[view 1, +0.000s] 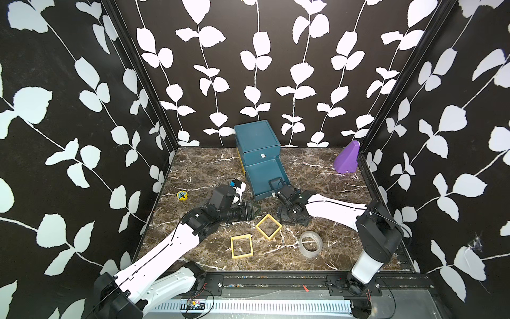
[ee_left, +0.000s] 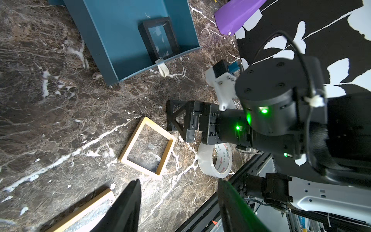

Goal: Place the brooch boxes into the drawer by color
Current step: Pick up the brooch box from the center of the board.

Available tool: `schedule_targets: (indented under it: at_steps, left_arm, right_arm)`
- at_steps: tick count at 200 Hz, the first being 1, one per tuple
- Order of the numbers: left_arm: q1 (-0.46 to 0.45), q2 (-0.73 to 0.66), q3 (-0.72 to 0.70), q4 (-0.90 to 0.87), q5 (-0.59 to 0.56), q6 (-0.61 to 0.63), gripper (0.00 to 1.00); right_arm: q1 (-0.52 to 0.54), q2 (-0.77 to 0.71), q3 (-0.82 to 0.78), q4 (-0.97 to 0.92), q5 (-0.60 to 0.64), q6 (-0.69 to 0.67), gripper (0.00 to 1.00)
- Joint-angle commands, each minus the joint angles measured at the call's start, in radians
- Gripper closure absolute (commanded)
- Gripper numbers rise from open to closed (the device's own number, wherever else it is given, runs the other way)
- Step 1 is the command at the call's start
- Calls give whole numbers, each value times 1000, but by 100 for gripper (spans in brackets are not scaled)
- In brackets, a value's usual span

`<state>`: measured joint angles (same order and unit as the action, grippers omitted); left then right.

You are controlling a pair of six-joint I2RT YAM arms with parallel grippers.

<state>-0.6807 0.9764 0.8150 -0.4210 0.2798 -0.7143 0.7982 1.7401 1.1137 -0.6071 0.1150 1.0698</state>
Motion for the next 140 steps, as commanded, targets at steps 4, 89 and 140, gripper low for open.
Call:
schedule_targets:
  at_steps: [4, 89, 140]
  left_arm:
    - [4, -19, 13, -2, -2, 10, 41]
    - [4, -21, 19, 2, -20, 2, 41]
    - [4, -27, 10, 7, -32, -9, 41]
  right_arm:
    - [3, 33, 1, 13, 5, -13, 1]
    - [3, 90, 17, -14, 15, -30, 18]
    - [3, 44, 41, -69, 49, -51, 39]
